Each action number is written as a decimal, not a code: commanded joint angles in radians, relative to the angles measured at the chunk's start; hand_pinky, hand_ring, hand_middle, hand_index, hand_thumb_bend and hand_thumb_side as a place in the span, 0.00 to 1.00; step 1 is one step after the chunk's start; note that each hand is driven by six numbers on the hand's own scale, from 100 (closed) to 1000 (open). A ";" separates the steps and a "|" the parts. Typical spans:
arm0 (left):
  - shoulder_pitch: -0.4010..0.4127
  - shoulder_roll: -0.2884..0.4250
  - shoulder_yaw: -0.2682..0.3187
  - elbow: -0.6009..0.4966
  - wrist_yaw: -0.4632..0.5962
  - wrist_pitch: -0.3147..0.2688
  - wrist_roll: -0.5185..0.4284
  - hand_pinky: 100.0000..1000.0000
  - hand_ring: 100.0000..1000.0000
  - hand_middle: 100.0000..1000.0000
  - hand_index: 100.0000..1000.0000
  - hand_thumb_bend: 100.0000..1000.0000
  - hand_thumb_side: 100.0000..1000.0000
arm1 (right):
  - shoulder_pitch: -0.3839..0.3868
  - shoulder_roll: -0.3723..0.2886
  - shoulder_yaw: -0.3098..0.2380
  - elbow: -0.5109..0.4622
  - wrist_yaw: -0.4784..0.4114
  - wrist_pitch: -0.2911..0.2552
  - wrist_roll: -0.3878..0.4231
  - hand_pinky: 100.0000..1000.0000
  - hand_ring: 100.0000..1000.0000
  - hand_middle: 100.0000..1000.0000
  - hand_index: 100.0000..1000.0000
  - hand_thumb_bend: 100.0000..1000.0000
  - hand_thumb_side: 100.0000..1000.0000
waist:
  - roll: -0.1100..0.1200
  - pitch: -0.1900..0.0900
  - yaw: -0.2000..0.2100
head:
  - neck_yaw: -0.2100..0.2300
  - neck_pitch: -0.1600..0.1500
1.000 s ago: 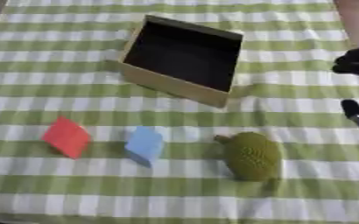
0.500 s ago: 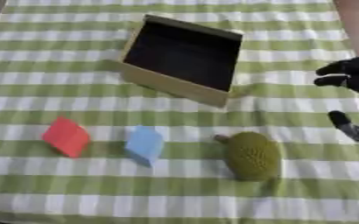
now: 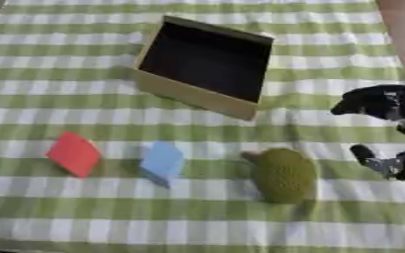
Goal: Pick up objects on the table and place them in the box.
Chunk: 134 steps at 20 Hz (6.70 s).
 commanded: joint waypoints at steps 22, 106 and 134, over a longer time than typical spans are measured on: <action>-0.005 0.012 -0.009 -0.015 0.026 0.008 -0.021 0.80 0.74 0.76 0.92 0.20 0.60 | -0.174 0.046 0.167 -0.015 0.017 0.062 0.199 0.95 0.94 0.82 0.96 0.00 0.42 | -0.023 -0.041 0.014 | -0.021 0.012; -0.005 0.000 -0.022 -0.015 0.046 0.029 -0.041 0.80 0.74 0.76 0.91 0.16 0.61 | -0.619 0.215 0.017 0.069 0.038 0.260 -0.013 0.79 0.65 0.26 0.60 0.00 0.16 | -0.038 -0.037 0.042 | -0.047 0.002; -0.038 -0.011 -0.028 -0.015 0.053 0.027 -0.048 0.80 0.74 0.76 0.91 0.15 0.62 | -0.745 0.442 0.114 0.592 0.269 0.050 -0.028 0.82 0.78 0.46 0.75 0.00 0.20 | -0.042 0.003 0.092 | -0.075 -0.009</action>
